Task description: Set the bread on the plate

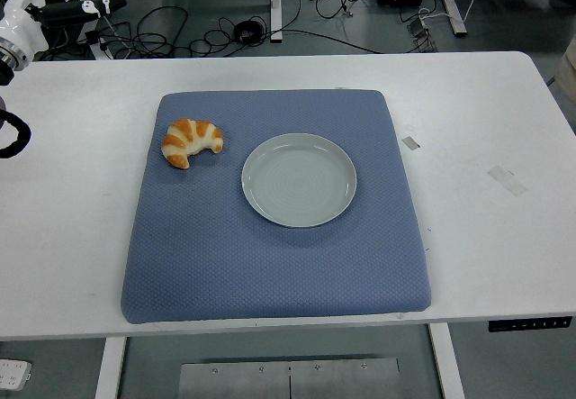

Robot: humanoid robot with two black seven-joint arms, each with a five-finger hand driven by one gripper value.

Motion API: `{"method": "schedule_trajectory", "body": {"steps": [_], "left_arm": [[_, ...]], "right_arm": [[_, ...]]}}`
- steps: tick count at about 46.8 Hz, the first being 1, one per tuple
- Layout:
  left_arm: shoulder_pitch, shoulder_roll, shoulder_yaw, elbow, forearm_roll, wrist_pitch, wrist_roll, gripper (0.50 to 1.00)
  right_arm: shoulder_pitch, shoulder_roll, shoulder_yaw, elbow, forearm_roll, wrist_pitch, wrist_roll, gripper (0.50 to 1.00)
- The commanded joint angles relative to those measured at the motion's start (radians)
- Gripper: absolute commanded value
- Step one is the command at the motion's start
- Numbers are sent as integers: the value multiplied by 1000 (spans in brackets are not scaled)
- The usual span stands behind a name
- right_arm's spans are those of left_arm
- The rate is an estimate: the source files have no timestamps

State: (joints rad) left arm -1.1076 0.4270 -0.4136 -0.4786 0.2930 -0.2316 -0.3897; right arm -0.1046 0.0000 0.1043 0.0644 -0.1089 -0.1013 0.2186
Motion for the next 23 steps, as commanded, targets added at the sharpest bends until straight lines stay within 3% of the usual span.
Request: {"method": "schedule_trajectory", "body": {"steps": [1, 23], "left_arm": [[0, -4, 1, 0, 0, 0, 0, 969], [2, -5, 1, 0, 0, 0, 0, 969]], "right_arm": [[0, 0, 0, 0, 0, 0, -1, 1000], [0, 0, 0, 0, 0, 0, 1, 1000]]}}
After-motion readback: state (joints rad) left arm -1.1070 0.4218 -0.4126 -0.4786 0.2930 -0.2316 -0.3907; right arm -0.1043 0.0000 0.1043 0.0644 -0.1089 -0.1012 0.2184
